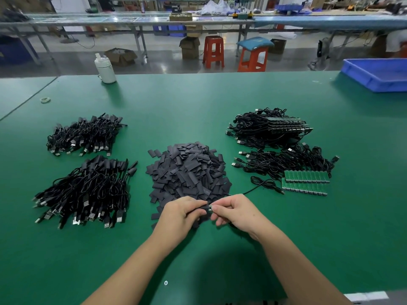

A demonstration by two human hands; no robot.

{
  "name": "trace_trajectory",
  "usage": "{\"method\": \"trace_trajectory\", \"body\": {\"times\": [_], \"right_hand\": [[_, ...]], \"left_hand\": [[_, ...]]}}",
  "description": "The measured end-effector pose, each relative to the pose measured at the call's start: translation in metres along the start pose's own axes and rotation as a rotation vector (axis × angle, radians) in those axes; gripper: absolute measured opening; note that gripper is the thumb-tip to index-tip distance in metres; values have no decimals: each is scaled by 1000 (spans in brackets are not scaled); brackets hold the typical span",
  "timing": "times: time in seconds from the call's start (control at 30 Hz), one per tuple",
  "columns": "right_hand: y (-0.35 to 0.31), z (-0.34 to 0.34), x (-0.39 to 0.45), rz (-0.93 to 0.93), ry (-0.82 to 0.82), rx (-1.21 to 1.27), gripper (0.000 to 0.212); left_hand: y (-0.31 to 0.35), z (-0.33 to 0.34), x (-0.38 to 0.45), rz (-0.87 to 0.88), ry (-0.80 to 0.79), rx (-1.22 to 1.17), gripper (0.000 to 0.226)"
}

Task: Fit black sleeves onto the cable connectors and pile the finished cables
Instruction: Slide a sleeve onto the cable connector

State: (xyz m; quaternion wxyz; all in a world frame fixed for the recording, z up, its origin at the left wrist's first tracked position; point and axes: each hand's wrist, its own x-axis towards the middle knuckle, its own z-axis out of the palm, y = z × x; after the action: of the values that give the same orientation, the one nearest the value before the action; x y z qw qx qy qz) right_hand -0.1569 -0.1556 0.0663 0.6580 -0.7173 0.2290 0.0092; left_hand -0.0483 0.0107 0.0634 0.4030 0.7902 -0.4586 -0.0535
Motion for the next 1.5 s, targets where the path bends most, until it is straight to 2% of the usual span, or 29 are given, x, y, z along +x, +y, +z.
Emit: {"method": "trace_trajectory", "body": {"times": [0.13,0.33,0.5,0.73,0.9,1.1,1.2,1.5], "right_hand": [[-2,-1,-1,-17,24,-188,16],[-5,3,-2,-1,12,-258,19],[-8,4,-4,1,13,-229,18],[-6,7,-9,45,-32,-115,16],[-7,8,-9,28,-59,-119,19],[-13,-4,-9,-51,-14,-416,18],[-11,-3,-12,-47,-36,-398,19],[-14,3,-13,-73,-3,-586,25]], "left_hand": [[-1,0,0,32,-39,27,21],[-1,0,-1,42,-72,28,21],[1,3,-4,43,-37,-7,20],[2,-2,-4,149,-134,90,21],[0,1,-6,134,-128,120,21],[-2,3,-3,71,-33,122,20],[-4,3,-3,87,-79,154,21],[-3,9,1,116,-175,222,20]]}}
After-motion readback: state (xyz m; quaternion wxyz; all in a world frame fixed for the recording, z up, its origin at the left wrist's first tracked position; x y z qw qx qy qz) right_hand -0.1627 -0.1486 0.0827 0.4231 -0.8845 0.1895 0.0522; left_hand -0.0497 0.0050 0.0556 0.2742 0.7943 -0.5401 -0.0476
